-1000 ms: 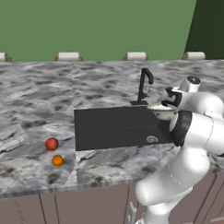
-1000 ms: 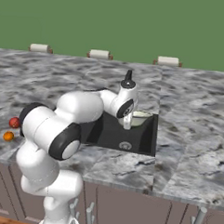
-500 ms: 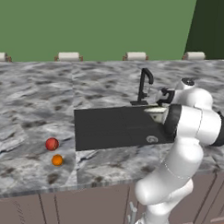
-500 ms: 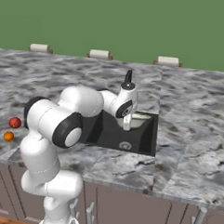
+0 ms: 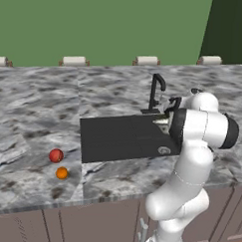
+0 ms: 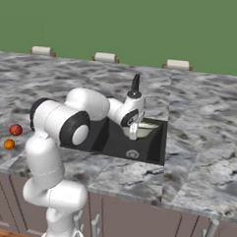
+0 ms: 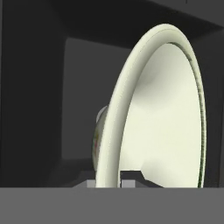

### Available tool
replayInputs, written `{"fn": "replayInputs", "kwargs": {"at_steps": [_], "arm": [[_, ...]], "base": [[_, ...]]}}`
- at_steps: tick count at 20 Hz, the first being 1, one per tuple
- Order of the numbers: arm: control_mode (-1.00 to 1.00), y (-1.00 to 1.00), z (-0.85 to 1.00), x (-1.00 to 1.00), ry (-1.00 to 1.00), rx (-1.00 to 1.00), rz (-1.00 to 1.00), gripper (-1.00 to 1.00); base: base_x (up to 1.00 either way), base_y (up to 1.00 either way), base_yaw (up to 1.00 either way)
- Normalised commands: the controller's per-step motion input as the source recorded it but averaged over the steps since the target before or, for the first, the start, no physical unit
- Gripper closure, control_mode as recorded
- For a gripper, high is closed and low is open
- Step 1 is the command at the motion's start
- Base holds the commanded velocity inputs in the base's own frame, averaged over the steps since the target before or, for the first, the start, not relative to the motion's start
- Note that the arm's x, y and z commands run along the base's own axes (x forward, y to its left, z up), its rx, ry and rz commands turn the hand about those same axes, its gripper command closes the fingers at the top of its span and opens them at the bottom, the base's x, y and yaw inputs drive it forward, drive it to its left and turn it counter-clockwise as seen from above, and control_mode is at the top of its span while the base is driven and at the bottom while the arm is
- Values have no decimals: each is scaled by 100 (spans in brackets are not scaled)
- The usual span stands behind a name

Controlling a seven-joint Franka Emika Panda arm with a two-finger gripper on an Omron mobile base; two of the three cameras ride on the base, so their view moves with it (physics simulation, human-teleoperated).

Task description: Remove the onion and tangerine from the sink. Then move the bowl and cup from the counter to the sink for washing.

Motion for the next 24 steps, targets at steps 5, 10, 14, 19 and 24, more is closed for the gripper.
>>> {"fn": "replayInputs", "kwargs": {"at_steps": [5,10,14,19,24], "arm": [[-100,0,-26,17,0,0,1,100],[-100,0,-25,16,0,0,3,100],[-100,7,-22,15,0,2,7,100],[-100,8,-22,17,-1,4,10,100],[-100,7,-24,19,0,4,9,100]], "base": [[0,0,0],[0,0,0],[0,0,0],[0,0,0],[0,0,0]]}}
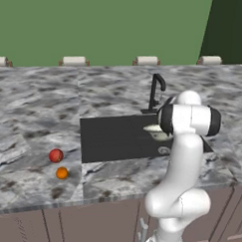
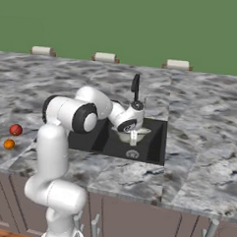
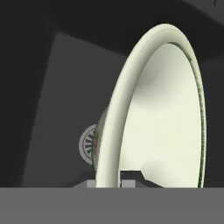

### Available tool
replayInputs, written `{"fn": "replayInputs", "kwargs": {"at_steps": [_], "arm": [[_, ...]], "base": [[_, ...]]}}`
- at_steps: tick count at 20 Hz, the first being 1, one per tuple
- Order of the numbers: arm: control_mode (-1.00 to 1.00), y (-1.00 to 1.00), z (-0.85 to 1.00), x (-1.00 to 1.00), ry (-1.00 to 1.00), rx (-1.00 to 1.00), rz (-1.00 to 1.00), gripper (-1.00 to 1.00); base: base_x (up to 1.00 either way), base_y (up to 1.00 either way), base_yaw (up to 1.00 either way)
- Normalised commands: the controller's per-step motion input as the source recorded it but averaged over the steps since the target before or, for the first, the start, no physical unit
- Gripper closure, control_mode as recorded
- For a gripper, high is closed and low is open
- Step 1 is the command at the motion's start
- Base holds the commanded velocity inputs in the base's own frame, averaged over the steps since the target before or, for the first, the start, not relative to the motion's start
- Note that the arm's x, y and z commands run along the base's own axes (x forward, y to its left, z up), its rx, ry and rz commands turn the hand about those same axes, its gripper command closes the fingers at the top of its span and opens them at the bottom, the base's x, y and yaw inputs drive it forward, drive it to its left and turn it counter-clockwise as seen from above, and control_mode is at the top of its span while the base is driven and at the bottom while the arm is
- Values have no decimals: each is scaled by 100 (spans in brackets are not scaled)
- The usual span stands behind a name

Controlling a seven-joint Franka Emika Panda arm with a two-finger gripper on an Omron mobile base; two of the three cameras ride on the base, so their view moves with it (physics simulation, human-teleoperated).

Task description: Remove the onion and tangerine from the sink. Then move the bowl and cup from the counter to the sink for washing.

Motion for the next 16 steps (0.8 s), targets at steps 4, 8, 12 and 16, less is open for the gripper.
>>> {"fn": "replayInputs", "kwargs": {"at_steps": [4,8,12,16], "arm": [[-100,2,-22,30,0,2,6,100],[-100,1,-19,29,0,3,6,100],[-100,4,-18,26,0,6,8,100],[-100,6,-19,28,0,4,6,100]], "base": [[0,0,0],[0,0,0],[0,0,0],[0,0,0]]}}
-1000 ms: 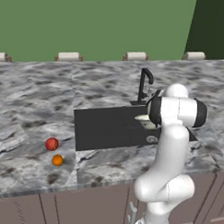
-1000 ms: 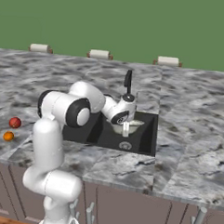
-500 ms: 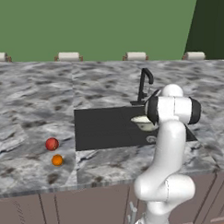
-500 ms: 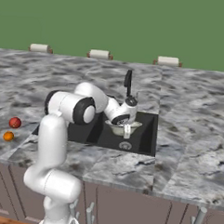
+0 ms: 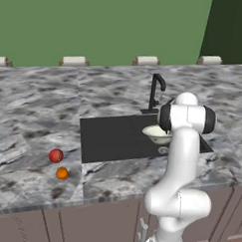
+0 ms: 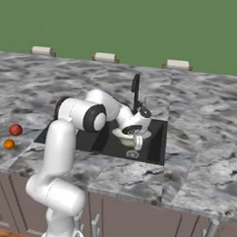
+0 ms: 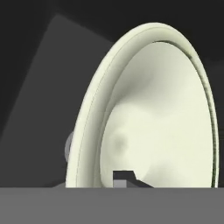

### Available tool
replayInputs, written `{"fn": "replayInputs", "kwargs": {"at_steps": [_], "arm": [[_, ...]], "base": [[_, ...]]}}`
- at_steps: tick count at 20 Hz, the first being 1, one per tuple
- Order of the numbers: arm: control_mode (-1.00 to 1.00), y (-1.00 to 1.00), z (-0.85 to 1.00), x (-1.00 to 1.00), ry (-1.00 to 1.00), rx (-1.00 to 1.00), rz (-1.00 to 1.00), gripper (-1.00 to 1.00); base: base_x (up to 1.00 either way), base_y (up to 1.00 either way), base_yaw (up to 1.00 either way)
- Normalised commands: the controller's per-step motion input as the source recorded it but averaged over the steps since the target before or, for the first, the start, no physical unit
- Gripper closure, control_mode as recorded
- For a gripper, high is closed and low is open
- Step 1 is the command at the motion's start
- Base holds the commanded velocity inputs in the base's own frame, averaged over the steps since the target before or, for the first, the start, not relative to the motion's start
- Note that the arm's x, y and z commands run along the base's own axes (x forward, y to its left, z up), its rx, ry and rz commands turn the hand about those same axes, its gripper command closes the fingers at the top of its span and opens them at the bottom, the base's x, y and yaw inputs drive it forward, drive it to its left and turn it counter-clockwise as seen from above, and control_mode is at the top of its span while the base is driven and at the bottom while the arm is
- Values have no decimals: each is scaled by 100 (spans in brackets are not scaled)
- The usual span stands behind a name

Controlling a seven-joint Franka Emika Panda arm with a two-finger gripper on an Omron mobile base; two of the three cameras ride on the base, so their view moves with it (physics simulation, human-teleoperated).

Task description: Remove the onion and tangerine from the sink. Then move the bowl and cup from the counter to the sink for washing.

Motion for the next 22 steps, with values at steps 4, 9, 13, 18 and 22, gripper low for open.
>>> {"fn": "replayInputs", "kwargs": {"at_steps": [4,9,13,18,22], "arm": [[-100,7,-15,21,0,4,9,100],[-100,9,-12,2,0,8,16,100],[-100,11,-6,0,0,9,17,100],[-100,7,0,3,0,7,18,100],[-100,8,0,5,0,3,17,100]], "base": [[0,0,0],[0,0,0],[0,0,0],[0,0,0],[0,0,0]]}}
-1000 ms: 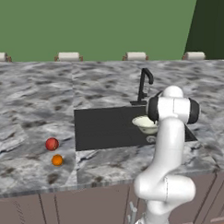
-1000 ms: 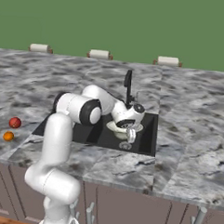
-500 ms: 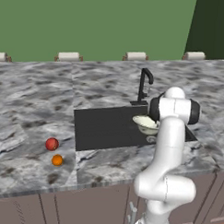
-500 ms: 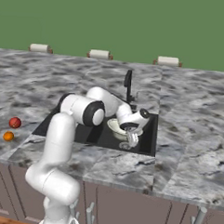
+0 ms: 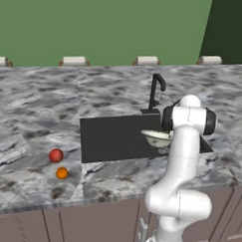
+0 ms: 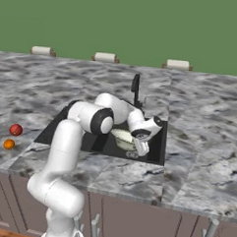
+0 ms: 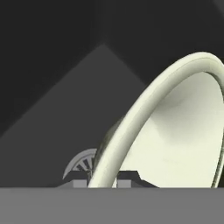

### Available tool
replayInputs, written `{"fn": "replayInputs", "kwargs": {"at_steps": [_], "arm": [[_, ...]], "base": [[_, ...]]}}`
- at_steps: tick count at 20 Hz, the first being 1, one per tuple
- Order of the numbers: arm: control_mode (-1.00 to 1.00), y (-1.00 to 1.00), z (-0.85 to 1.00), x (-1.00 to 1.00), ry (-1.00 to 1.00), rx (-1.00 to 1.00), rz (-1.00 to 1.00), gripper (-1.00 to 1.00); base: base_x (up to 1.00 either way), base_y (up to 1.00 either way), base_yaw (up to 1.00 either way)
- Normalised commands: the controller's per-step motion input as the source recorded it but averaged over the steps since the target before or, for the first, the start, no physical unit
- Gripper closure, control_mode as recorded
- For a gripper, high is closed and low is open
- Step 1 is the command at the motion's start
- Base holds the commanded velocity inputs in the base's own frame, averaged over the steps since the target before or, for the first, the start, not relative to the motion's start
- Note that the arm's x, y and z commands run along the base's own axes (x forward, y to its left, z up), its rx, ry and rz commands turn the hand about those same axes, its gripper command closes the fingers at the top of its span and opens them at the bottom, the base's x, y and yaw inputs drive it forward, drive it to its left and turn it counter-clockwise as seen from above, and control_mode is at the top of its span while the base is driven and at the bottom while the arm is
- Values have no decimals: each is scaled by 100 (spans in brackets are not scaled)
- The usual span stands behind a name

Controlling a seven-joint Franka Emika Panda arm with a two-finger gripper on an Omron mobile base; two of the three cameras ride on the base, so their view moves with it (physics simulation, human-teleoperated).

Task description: Remove the onion and tangerine from the sink. Then move the bowl and cup from the counter to the sink for washing.

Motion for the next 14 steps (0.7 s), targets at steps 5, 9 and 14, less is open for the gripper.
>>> {"fn": "replayInputs", "kwargs": {"at_steps": [5,9,14], "arm": [[-100,12,-2,6,-1,0,15,100],[-100,4,-6,22,-8,0,13,100],[-100,2,-14,25,-7,0,10,100]], "base": [[0,0,0],[0,0,0],[0,0,0]]}}
